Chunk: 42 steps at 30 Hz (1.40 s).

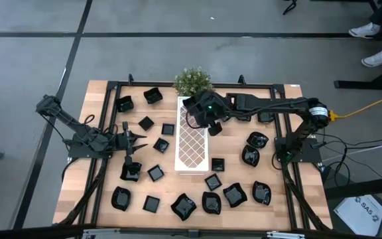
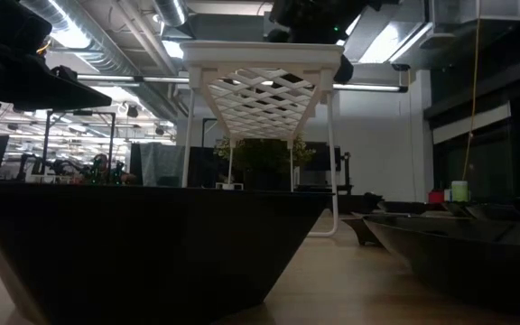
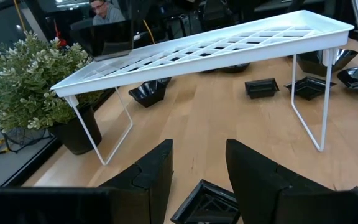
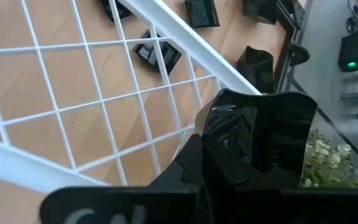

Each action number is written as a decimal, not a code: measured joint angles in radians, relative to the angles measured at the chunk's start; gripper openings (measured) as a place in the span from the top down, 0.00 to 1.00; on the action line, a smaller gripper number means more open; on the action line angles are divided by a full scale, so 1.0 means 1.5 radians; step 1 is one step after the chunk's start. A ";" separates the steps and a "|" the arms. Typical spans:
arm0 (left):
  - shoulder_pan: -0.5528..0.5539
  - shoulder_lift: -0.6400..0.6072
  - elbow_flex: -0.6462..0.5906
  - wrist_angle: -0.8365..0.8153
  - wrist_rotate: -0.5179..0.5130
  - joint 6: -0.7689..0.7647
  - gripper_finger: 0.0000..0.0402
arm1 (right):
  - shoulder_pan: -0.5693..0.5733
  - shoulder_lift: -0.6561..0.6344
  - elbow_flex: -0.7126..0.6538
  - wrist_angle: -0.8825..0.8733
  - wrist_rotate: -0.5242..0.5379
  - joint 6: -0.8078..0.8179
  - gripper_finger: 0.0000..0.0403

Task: Pick & Place Mini shaped plates
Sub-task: Put the distorted square plate on the shelf, then put the square plate on the shelf

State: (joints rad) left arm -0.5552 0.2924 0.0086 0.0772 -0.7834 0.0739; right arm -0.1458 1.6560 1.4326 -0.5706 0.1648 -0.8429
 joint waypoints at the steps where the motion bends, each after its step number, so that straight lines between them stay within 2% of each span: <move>1: 0.000 0.000 0.000 0.000 0.000 0.000 0.64 | 0.002 0.001 0.000 0.000 0.000 0.001 0.99; 13: 0.000 0.000 0.000 0.000 0.000 0.000 0.64 | 0.006 0.002 0.001 0.002 0.005 0.061 0.96; 18: 0.000 0.000 0.000 0.000 0.000 0.000 0.64 | 0.006 0.002 0.001 0.003 0.066 0.106 0.87; 23: 0.000 0.000 0.000 0.000 0.000 0.000 0.64 | 0.009 0.002 0.001 0.003 0.071 0.109 0.77; 28: 0.000 0.000 0.000 0.000 0.000 0.000 0.64 | 0.029 -0.002 0.012 -0.006 0.070 0.180 0.69; 36: 0.000 0.000 0.000 0.000 0.000 0.000 0.64 | 0.069 -0.017 0.095 -0.162 0.064 0.312 0.64; 42: 0.000 0.000 0.000 0.000 0.000 0.000 0.64 | 0.109 -0.047 0.104 -0.246 0.064 0.455 0.64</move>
State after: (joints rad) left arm -0.5552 0.2920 0.0088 0.0776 -0.7837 0.0742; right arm 0.0180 1.5857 1.5887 -0.9402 0.2609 -0.1601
